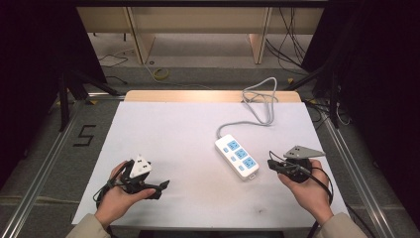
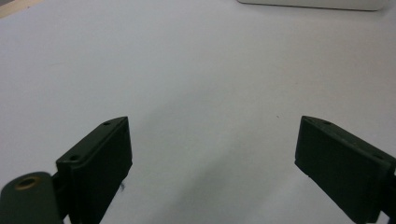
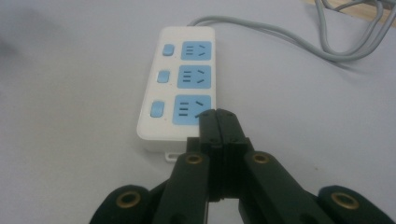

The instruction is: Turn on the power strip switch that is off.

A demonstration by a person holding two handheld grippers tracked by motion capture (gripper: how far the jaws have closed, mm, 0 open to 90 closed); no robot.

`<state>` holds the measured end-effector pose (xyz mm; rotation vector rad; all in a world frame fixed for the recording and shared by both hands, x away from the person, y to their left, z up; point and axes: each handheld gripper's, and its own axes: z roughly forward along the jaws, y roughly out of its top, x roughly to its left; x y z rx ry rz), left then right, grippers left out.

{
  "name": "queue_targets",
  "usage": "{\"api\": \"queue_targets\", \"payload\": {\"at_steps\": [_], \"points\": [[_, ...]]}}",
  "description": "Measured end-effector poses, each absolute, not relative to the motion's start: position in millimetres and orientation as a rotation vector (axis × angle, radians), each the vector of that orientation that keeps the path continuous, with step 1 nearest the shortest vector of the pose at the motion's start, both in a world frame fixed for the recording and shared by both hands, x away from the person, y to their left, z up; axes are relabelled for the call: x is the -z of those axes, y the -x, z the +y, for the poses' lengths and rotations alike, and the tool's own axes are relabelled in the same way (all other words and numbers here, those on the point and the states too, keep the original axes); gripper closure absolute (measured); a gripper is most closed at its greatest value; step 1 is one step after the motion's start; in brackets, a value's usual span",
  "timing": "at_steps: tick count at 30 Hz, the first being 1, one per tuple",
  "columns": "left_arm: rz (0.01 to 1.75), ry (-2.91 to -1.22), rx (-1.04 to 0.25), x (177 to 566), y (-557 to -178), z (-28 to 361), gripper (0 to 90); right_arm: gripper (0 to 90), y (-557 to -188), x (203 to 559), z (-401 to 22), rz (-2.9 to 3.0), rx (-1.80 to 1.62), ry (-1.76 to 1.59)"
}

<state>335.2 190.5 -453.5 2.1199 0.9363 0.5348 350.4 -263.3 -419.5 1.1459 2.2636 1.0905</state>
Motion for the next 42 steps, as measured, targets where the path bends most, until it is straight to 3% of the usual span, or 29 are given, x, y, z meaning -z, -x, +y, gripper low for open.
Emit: {"api": "queue_targets", "payload": {"at_steps": [42], "points": [[0.94, -2.121, -0.528, 453.8, -335.3, 189.8, 10.7, 90.0, -371.9, 416.2, -236.8, 2.305, -1.088, -1.136]]}}
